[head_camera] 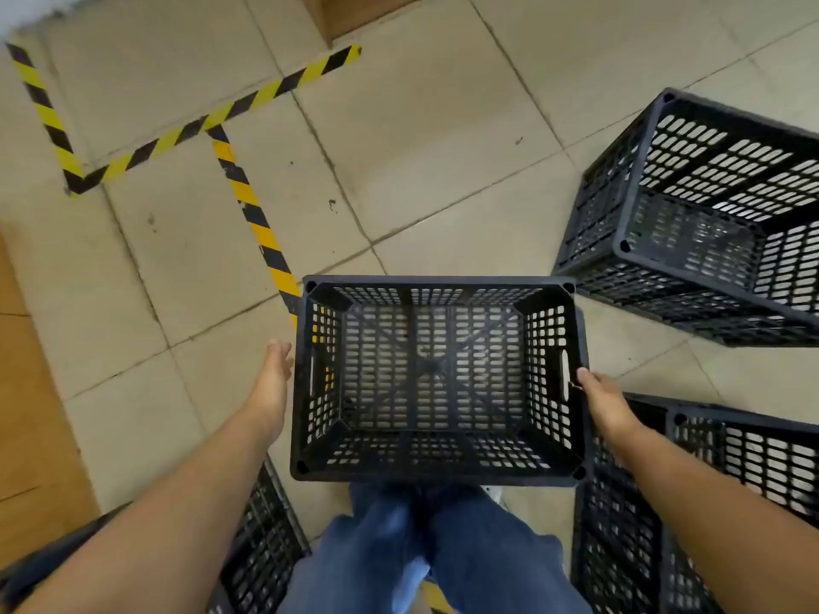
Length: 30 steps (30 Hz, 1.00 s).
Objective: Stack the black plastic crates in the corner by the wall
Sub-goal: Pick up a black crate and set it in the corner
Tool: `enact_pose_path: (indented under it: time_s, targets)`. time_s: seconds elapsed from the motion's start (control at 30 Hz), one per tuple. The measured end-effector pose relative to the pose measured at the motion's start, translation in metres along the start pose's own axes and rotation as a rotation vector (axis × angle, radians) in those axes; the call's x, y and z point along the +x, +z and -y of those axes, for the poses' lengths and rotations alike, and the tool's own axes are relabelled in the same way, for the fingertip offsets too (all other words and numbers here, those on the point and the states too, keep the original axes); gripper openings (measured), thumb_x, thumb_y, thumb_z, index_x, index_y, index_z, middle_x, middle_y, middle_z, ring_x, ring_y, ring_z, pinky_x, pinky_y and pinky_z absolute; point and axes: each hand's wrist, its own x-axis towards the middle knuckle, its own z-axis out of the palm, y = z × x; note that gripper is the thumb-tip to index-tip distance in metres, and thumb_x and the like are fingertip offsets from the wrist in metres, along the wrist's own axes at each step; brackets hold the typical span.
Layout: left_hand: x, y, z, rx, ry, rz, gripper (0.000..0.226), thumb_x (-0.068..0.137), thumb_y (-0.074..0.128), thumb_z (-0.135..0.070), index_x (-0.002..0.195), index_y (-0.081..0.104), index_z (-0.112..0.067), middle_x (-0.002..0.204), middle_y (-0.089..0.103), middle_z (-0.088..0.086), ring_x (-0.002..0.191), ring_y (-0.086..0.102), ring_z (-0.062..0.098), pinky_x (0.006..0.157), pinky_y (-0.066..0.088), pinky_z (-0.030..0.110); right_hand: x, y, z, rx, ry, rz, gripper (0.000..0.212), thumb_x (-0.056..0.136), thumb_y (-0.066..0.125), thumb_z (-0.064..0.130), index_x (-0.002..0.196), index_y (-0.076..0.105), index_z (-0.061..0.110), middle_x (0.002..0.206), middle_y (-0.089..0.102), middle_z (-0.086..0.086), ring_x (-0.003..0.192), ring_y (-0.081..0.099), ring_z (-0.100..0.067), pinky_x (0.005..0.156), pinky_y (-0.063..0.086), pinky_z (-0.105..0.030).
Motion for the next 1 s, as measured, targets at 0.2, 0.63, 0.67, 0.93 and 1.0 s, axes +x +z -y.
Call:
enact_pose_path:
  time_s: [0.2, 0.63, 0.67, 0.93, 1.0]
  targets:
    - [0.049, -0.006, 0.015, -0.205, -0.097, 0.046, 0.072, 0.093, 0.004, -0.063, 0.15, 0.02, -0.022, 0.157, 0.02, 0.004, 0.146, 0.012, 0.021, 0.116, 0.002, 0.045, 0.019, 0.017, 0.005, 0.417, 0.216, 0.012, 0.06, 0.096, 0.025, 0.052, 0.122, 0.054, 0.007, 0.117, 0.059, -0.019, 0.078, 0.055, -0.027, 0.085, 0.042, -0.041]
    - [0.023, -0.041, 0.008, -0.44, -0.114, 0.009, 0.073, 0.092, 0.015, -0.064, 0.144, 0.035, -0.017, 0.144, 0.042, 0.018, 0.13, 0.041, 0.029, 0.1, 0.03, 0.046, -0.018, -0.002, 0.03, 0.457, 0.271, -0.033, 0.078, 0.09, 0.012, 0.065, 0.135, 0.046, 0.011, 0.107, 0.061, -0.014, 0.102, 0.056, -0.03, 0.097, 0.04, -0.047]
    - [0.015, -0.046, 0.005, -0.456, -0.12, -0.002, 0.073, 0.092, 0.015, -0.064, 0.143, 0.036, -0.017, 0.143, 0.043, 0.018, 0.129, 0.042, 0.029, 0.099, 0.031, 0.045, -0.026, -0.003, 0.034, 0.451, 0.272, -0.029, 0.078, 0.09, 0.012, 0.064, 0.135, 0.046, 0.011, 0.102, 0.061, -0.012, 0.101, 0.056, -0.03, 0.096, 0.04, -0.046]
    - [-0.065, -0.1, -0.025, -0.602, -0.182, -0.059, 0.072, 0.091, 0.018, -0.064, 0.141, 0.04, -0.017, 0.136, 0.048, 0.013, 0.126, 0.045, 0.027, 0.092, 0.036, 0.043, -0.115, -0.015, 0.084, 0.361, 0.258, 0.018, 0.081, 0.09, 0.009, 0.065, 0.133, 0.047, 0.008, 0.099, 0.061, -0.015, 0.088, 0.057, -0.028, 0.088, 0.041, -0.044]
    - [-0.088, -0.117, -0.034, -0.635, -0.186, -0.066, 0.073, 0.091, 0.019, -0.065, 0.141, 0.04, -0.017, 0.133, 0.05, 0.013, 0.125, 0.045, 0.028, 0.092, 0.037, 0.042, -0.139, -0.017, 0.099, 0.33, 0.243, 0.031, 0.083, 0.09, 0.009, 0.066, 0.134, 0.045, 0.007, 0.1, 0.06, -0.017, 0.091, 0.057, -0.03, 0.089, 0.041, -0.046]
